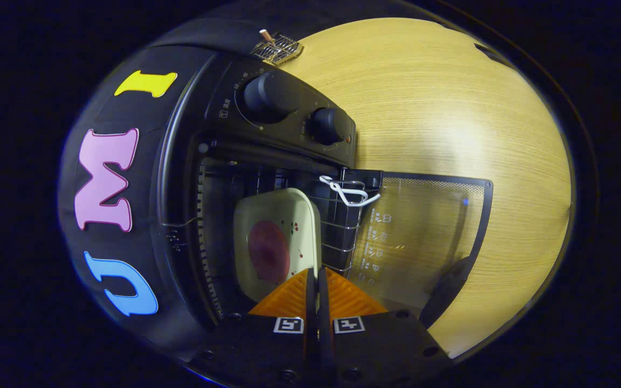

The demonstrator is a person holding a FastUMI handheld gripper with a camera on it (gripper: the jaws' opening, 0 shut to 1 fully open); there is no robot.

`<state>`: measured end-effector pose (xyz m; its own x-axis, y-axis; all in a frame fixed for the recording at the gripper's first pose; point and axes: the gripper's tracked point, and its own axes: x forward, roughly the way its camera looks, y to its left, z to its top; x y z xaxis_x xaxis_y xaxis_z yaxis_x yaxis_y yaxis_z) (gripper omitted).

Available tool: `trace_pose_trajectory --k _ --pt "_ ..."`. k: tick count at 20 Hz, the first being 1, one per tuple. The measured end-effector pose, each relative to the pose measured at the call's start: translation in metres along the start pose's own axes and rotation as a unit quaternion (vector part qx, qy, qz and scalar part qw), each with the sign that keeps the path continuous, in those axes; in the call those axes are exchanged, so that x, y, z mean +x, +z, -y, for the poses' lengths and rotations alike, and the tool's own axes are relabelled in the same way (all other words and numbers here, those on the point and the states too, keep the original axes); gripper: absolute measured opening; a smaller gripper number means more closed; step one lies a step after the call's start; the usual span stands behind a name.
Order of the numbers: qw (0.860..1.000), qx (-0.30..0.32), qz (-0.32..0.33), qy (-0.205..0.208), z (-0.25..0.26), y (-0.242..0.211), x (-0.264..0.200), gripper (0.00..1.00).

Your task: Open the toaster oven, put the food inside, and close the toaster oven door.

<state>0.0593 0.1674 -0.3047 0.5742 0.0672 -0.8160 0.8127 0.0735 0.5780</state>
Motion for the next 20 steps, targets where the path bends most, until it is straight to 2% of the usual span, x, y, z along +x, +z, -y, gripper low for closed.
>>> trace_pose_trajectory --k 4,6,9,10,11,13,16,17,20 --pt "1.000 0.022 -0.008 0.014 -0.002 -0.005 0.000 0.12" --pt "1.000 0.020 -0.011 0.016 -0.001 -0.008 -0.005 0.22" --pt "0.999 0.010 -0.024 0.024 -0.001 -0.015 -0.016 0.54" --pt "0.999 0.001 -0.031 0.026 0.000 -0.016 -0.021 0.61" --pt "0.999 -0.017 -0.036 0.030 0.003 -0.017 -0.026 0.76" --pt "0.996 -0.073 -0.043 0.033 0.011 -0.016 -0.036 1.00" --pt "0.979 -0.194 -0.034 0.047 0.020 -0.001 -0.059 0.98" --pt "0.969 -0.238 -0.034 0.056 0.022 0.002 -0.065 0.98" --pt "0.937 -0.342 -0.046 0.046 0.045 0.009 -0.084 0.99"
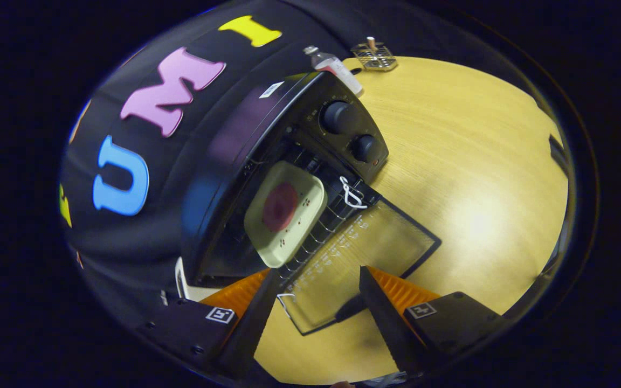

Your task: Open the toaster oven, put the food inside, and close the toaster oven door.

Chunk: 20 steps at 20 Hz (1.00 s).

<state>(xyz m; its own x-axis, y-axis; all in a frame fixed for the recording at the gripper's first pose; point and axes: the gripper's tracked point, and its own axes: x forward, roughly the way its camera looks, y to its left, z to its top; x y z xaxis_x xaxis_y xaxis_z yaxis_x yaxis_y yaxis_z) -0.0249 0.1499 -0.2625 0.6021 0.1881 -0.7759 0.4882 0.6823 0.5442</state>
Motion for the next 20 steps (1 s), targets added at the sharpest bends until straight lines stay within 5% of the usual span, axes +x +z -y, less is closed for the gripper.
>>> trace_pose_trajectory --k 5,10,16,20 --pt "0.991 -0.128 -0.033 -0.021 0.033 -0.032 -0.016 0.98" --pt "0.951 -0.300 -0.042 -0.059 0.058 -0.053 -0.011 0.98" --pt "0.919 -0.375 -0.074 -0.094 0.076 -0.081 0.025 0.99" --pt "0.917 -0.376 -0.073 -0.107 0.076 -0.086 0.044 0.99"
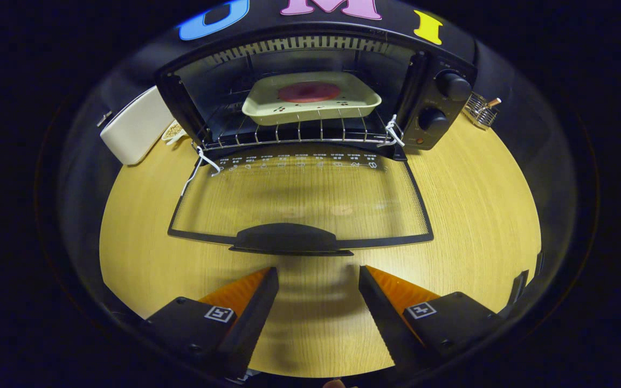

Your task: Open the toaster oven, put the food inside, and close the toaster oven door.

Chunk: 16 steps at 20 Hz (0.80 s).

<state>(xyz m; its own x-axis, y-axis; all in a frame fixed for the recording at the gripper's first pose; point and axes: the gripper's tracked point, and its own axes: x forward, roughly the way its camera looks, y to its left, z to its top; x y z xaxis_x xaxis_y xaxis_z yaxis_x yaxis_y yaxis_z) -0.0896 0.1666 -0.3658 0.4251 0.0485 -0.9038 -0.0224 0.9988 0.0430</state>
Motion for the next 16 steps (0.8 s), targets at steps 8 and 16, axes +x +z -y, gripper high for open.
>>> trace_pose_trajectory --k 8,16 --pt "1.000 0.000 0.023 -0.011 -0.004 0.011 0.007 0.98" --pt "0.998 0.005 0.059 0.009 -0.005 0.020 -0.017 0.98"
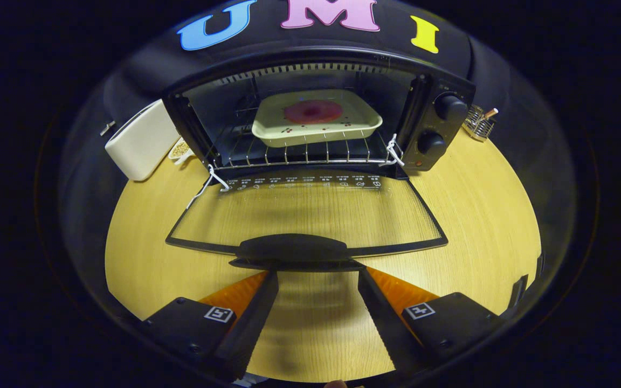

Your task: Open the toaster oven, put the food inside, and close the toaster oven door.

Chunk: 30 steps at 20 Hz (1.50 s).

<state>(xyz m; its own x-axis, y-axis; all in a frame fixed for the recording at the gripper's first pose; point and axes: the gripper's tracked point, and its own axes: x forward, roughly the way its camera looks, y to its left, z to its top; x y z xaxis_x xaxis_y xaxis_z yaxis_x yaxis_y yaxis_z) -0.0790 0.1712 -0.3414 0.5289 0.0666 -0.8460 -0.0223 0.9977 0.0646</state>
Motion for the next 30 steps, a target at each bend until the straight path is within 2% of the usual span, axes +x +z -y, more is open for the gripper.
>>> trace_pose_trajectory --k 7,19,24,30 --pt "0.998 0.004 0.060 0.017 -0.002 0.025 -0.030 0.99" --pt "0.986 0.008 0.163 0.019 -0.006 0.112 -0.072 0.99" --pt "0.973 -0.001 0.231 0.021 0.010 0.134 -0.105 0.99" --pt "0.948 0.004 0.317 0.007 0.059 0.176 -0.171 0.98"
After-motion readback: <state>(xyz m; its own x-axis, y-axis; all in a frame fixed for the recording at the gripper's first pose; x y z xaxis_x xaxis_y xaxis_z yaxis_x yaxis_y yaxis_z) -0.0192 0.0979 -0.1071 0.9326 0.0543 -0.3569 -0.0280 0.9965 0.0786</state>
